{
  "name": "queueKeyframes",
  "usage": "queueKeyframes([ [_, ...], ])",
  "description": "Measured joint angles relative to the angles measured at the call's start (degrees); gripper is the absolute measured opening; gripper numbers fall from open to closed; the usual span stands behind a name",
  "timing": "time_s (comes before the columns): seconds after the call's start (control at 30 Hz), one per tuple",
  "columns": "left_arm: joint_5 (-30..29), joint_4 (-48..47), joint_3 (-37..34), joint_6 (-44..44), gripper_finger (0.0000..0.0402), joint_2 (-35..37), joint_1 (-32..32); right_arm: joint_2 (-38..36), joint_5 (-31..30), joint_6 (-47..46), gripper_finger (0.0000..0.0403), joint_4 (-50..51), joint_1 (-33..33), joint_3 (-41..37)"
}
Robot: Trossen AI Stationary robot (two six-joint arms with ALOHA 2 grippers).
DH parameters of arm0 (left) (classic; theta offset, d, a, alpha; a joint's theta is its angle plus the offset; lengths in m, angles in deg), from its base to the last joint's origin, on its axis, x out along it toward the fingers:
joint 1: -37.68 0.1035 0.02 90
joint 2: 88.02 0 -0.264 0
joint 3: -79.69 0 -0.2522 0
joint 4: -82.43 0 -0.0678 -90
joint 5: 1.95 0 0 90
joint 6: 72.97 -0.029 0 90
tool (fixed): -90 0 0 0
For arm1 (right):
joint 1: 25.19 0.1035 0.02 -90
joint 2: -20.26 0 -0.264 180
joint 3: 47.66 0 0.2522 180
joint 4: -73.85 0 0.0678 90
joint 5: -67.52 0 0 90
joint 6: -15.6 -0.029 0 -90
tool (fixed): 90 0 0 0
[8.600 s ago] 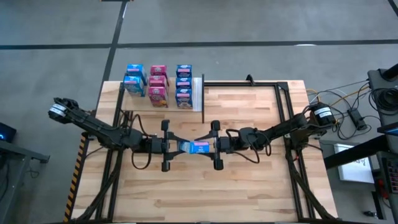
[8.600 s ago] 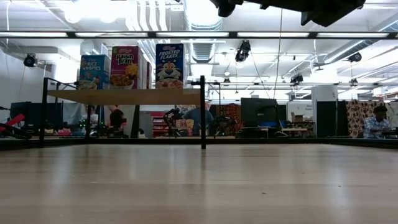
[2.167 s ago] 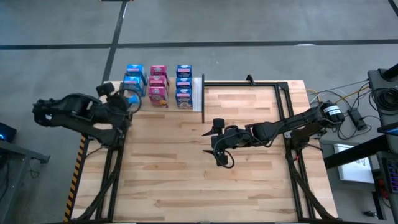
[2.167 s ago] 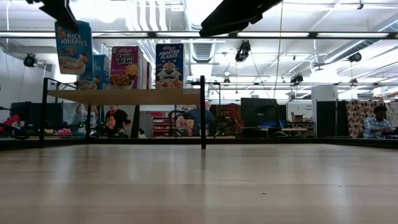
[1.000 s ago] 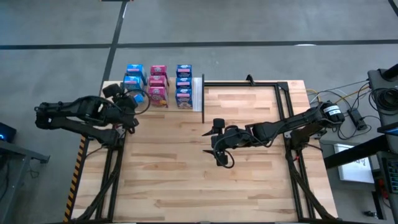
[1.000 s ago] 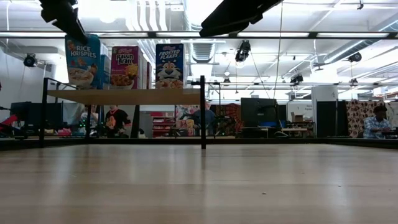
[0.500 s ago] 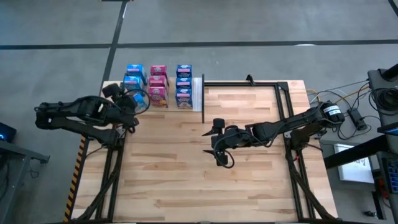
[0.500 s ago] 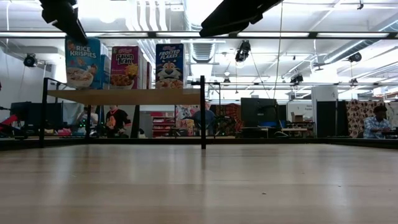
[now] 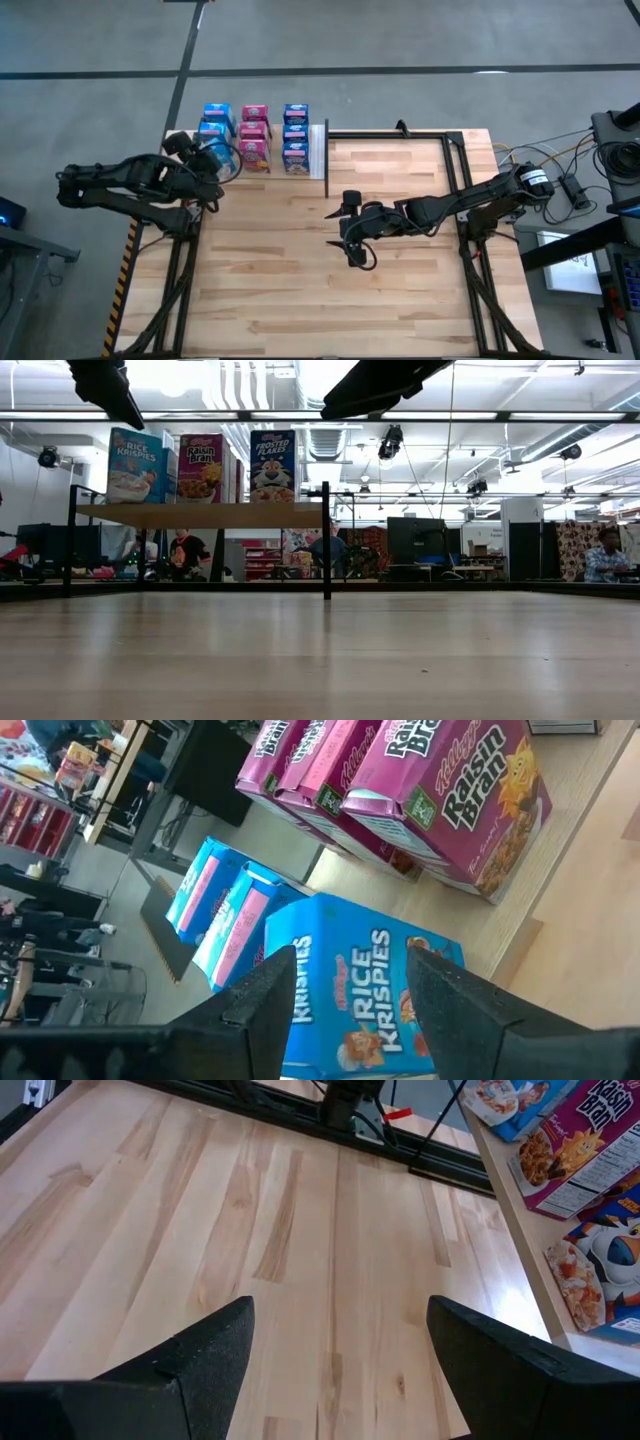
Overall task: Stack cereal on shelf
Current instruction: Put the light blue cereal box on the shelf
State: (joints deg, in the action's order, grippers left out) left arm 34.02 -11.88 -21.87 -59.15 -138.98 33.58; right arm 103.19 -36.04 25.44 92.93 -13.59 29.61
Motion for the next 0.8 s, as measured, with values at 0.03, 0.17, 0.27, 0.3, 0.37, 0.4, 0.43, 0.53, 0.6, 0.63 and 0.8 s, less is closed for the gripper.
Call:
queueKeyframes([
  [0.03, -0.01, -0.01, 0.00, 0.00, 0.0174, 0.02, 0.00, 0.00, 0.00, -0.02, 0.0288, 0.00, 0.00, 0.00],
  [0.17, 0.02, 0.01, 0.00, 0.00, 0.0174, 0.04, 0.00, 0.00, 0.00, -0.02, 0.0288, 0.13, 0.00, 0.00],
  [0.27, 0.48, 0.21, 0.00, 0.00, 0.0174, 0.04, 0.00, 0.00, 0.00, -0.02, 0.0288, 0.18, 0.00, 0.00],
  [0.3, 0.55, 0.23, 0.00, 0.00, 0.0174, 0.04, 0.00, 0.00, 0.00, -0.02, 0.0288, 0.18, 0.00, 0.00],
  [0.37, 0.57, 0.23, 0.00, 0.00, 0.0174, 0.04, 0.00, 0.00, 0.00, -0.02, 0.0288, 0.21, 0.00, 0.00],
  [0.4, 0.57, 0.23, 0.00, 0.00, 0.0174, 0.04, 0.00, 0.00, 0.00, -0.02, 0.0288, 0.21, 0.00, 0.00],
  [0.43, 0.57, 0.23, 0.00, 0.00, 0.0174, 0.04, 0.00, 0.00, 0.00, -0.02, 0.0288, 0.21, 0.00, 0.00],
  [0.53, 0.57, 0.30, 0.00, 0.00, 0.0174, 0.04, 0.00, 0.00, 0.00, -0.02, 0.0288, 0.21, 0.00, 0.00],
  [0.6, 0.57, 0.51, 0.00, 0.07, 0.0174, 0.04, 0.00, 0.00, 0.01, -0.02, 0.0288, 0.24, 0.00, 0.00],
  [0.63, 0.57, 0.49, 0.00, 0.09, 0.0174, 0.04, 0.00, 0.00, 0.00, -0.02, 0.0288, 0.25, 0.00, 0.00],
  [0.8, 0.59, 0.57, 0.57, 0.15, 0.0174, 0.04, -0.02, 0.00, 0.00, -0.02, 0.0288, 0.27, 0.00, 0.00],
])
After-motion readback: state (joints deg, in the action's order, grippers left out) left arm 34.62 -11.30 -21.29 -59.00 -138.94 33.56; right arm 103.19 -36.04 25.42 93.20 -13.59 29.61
